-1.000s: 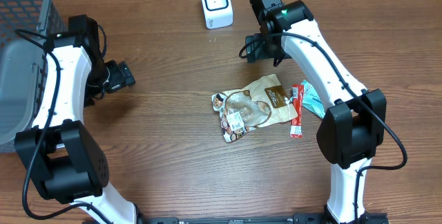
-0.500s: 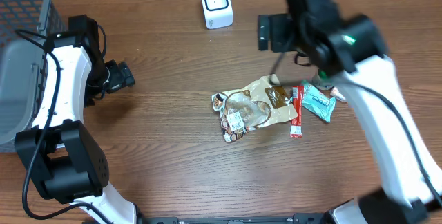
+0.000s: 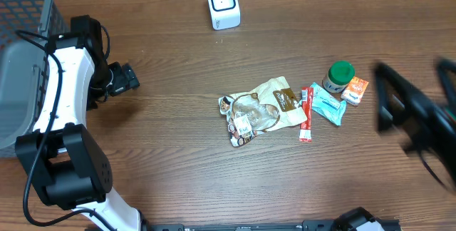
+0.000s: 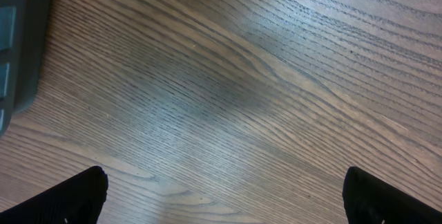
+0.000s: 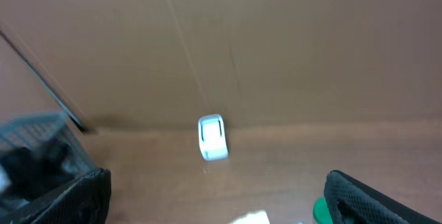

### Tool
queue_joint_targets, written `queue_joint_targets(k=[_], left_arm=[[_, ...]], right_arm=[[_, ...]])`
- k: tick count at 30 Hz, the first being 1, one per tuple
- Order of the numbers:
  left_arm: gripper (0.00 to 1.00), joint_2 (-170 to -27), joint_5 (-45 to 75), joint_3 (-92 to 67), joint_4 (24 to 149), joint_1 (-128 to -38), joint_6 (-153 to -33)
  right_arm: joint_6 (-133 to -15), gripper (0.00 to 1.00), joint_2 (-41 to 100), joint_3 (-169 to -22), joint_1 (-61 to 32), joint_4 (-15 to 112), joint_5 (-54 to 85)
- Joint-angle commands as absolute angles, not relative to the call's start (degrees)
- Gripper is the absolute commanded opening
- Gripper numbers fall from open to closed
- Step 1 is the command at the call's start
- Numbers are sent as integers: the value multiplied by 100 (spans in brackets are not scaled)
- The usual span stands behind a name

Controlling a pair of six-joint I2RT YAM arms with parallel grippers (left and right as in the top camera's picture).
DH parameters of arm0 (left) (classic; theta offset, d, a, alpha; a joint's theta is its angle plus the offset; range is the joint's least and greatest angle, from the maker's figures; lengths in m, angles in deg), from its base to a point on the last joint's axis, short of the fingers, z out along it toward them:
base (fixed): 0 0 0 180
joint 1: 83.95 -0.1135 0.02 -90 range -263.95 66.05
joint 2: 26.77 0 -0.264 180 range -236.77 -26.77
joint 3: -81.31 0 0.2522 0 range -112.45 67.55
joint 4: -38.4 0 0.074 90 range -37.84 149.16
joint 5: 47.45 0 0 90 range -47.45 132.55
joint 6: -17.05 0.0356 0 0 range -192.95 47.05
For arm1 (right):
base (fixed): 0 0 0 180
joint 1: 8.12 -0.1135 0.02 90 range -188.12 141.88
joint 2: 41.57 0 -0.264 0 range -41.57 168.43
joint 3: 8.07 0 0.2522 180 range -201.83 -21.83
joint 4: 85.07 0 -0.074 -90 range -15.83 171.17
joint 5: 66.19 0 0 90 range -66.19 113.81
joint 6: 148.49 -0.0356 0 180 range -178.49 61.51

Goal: Scan the item barcode

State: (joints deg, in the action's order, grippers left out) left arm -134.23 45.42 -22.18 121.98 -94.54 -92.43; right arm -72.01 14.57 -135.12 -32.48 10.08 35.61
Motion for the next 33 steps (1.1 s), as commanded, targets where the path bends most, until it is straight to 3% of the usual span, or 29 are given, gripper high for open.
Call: queue_joint_targets(k=[1,9,19,25,33], left_arm=[[100,-13316,4592,-2293,12196,-9432,-9221],[100,-13316,4592,-2293,12196,-9432,-9221],[100,-13316,4592,-2293,12196,-9432,-9221],[100,-13316,4592,-2293,12196,-9432,-9221],[100,-13316,4592,-2293,12196,-9432,-9221]], right_arm=[[-7242,100,812,-13547,-3240,947,3569],[-7092,100,-799,-13534,-3163,-559,3705],[-7089,100,-2165,-12242,-2549,-479,3722],[-7092,100,-3059,-10210,-2249,1012,3701],[-7092,100,-4021,-6887,-2088,4721,3139]])
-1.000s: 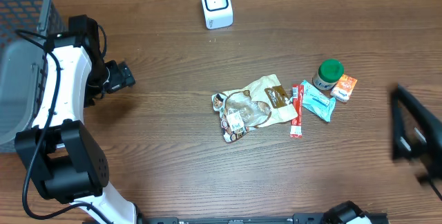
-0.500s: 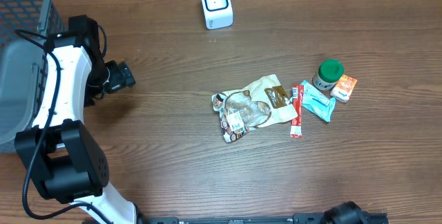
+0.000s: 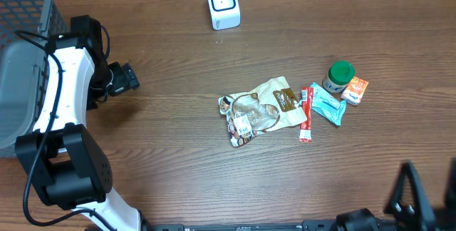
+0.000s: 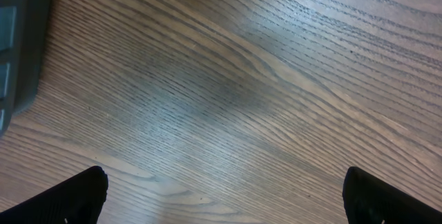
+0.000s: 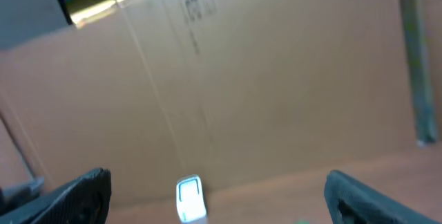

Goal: Scan the item barcode

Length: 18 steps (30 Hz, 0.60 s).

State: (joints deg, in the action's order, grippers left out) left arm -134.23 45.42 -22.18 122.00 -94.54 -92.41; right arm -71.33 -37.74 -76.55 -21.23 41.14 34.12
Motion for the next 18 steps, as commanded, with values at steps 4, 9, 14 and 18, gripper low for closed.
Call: queue_joint_targets(k=[4,9,14,18], left_arm=[[100,-13316,4592,-2293,12194,-9432,-9221],[100,-13316,4592,-2293,12196,-9432,-9221],[100,-13316,4592,-2293,12194,-9432,-9221],[100,-13316,4592,-2293,12196,-9432,-9221]], right_arm=[[-7094,100,-4134,-5255,-2090,7099,2857],[-7094,100,-4134,-3349,-2090,9578,2492],[-7223,100,-4137,-2317,-2088,10124,2505],[-7223,100,-4137,-2227,-2090,9348,2536]])
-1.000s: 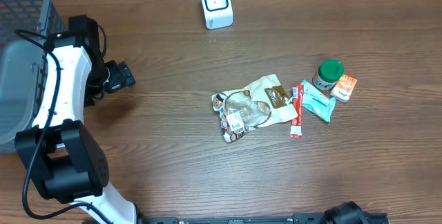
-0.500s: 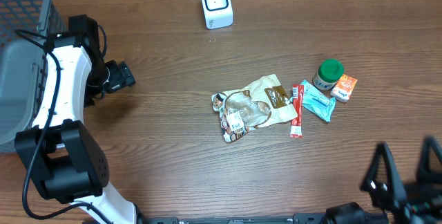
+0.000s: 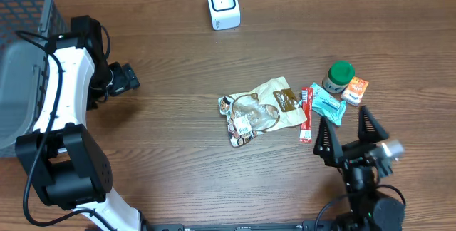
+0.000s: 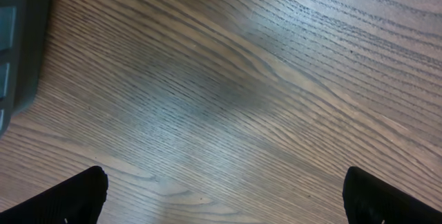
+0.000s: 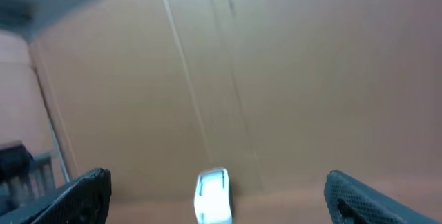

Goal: Scan the item barcode

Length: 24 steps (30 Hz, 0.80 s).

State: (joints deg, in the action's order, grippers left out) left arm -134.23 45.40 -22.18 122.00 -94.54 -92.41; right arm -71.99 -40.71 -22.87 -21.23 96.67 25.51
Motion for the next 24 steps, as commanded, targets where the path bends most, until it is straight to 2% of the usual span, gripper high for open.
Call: queue_joint_targets(k=[1,5,14,17,19,24], left_arm=[[100,-13316,4592,-2293,12196,-9432,-9221],[100,-13316,4592,-2293,12196,-9432,-9221],[100,-13316,4592,-2293,12194,-9432,-9221],[100,-13316,4592,-2293,12196,-9432,-9221],[100,-13316,4592,-2293,12196,-9432,-9221],[100,-13316,4592,-2293,12194,-9432,-9221]], right_arm=[[-7223,100,-4137,-2227,-2096,8920,2511],[-7199,100,-4137,-2227,-2094,7646,2496],[-7129,100,-4137,-2227,-2096,7652,2468],[-5811,100,-4137,-2227,-2094,7650,2146],[-5367,100,-4137,-2227,-2094,7646,2131],[-5481,100,-4137,-2227,-2094,7652,2116]])
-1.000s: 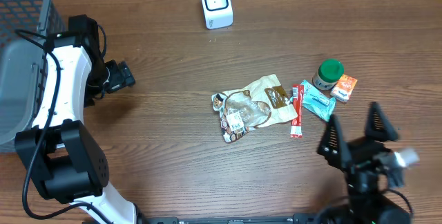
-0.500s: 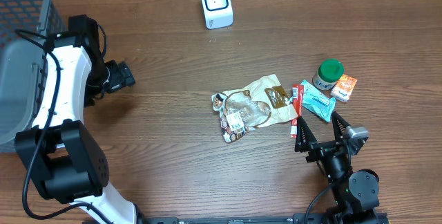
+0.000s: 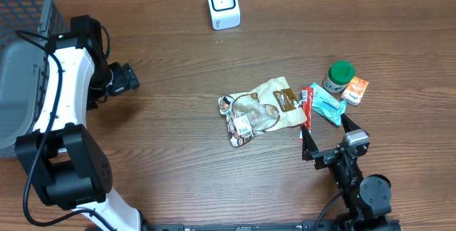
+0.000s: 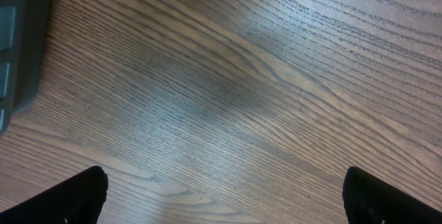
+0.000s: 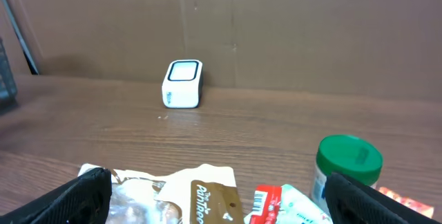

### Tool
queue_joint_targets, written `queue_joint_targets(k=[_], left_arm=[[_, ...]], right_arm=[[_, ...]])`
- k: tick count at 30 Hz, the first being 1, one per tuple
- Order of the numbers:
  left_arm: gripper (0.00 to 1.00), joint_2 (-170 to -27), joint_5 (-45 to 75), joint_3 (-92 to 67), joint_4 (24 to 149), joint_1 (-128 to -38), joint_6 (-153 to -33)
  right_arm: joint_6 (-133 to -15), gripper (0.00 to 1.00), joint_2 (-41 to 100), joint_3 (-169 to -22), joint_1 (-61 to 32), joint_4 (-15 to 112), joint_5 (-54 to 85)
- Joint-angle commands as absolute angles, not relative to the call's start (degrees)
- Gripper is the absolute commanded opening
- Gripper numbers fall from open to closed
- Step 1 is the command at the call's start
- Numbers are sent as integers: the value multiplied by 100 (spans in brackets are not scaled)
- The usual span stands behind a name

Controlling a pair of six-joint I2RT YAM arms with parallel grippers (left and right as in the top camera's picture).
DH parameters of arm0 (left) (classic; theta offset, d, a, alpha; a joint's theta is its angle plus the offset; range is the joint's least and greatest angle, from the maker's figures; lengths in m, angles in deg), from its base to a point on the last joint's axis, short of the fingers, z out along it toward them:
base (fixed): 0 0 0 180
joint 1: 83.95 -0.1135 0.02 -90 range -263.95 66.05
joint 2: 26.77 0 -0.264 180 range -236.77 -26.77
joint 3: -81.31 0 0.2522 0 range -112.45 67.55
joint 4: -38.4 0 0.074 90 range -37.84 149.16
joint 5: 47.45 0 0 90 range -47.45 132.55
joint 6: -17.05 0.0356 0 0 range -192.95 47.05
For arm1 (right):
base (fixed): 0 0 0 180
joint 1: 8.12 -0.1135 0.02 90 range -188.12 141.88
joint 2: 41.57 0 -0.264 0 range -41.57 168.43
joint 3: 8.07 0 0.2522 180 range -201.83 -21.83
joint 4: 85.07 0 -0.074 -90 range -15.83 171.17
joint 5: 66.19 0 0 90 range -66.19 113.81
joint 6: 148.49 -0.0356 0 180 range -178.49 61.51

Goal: Scan the item barcode

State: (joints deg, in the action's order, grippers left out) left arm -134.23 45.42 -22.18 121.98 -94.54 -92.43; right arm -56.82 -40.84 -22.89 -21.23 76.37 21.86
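Observation:
A white barcode scanner (image 3: pixel 222 4) stands at the table's far edge, also seen as the scanner (image 5: pixel 183 84). In the middle lie a cream snack bag (image 3: pixel 263 110), a red stick packet (image 3: pixel 306 113), a teal packet (image 3: pixel 327 104), a green-lidded jar (image 3: pixel 339 76) and an orange box (image 3: pixel 355 90). My right gripper (image 3: pixel 326 134) is open, just in front of the red and teal packets, empty. The right wrist view shows the bag (image 5: pixel 200 196), red packet (image 5: pixel 266 207) and jar (image 5: pixel 349 165) between its fingers (image 5: pixel 69 200). My left gripper (image 3: pixel 128 80) is open over bare wood at the left.
A grey mesh basket (image 3: pixel 21 67) stands at the left edge beside the left arm; its corner (image 4: pixel 14 44) shows in the left wrist view. A brown cardboard wall (image 5: pixel 276 23) backs the table behind the scanner.
My right gripper has come down and slightly left, and now sits low in front of the red and teal packets, its camera facing the items. The left arm has not moved.
My right arm was a blur at the table's right edge, then at the near right corner, then raised in front of the items. Now it is low before the packets, still open. The left arm and all items stayed put throughout.

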Motion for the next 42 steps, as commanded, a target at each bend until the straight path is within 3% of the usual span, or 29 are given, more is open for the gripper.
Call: queue_joint_targets(k=[1,29,36,42], left_arm=[[100,-13316,4592,-2293,12196,-9432,-9221],[100,-13384,4592,-2293,12194,-9428,-9221],[100,-11924,4592,-2293,12194,-9426,-9221],[100,-9802,4592,-2293,12196,-9426,-9221]], right_arm=[[-5481,100,-4137,-2227,-2094,7652,2116],[-5481,100,-4134,-2227,-2094,7652,2116],[-5481,100,-4134,-2227,-2094,7652,2116],[-5481,100,-4134,-2227,-2094,7652,2116]])
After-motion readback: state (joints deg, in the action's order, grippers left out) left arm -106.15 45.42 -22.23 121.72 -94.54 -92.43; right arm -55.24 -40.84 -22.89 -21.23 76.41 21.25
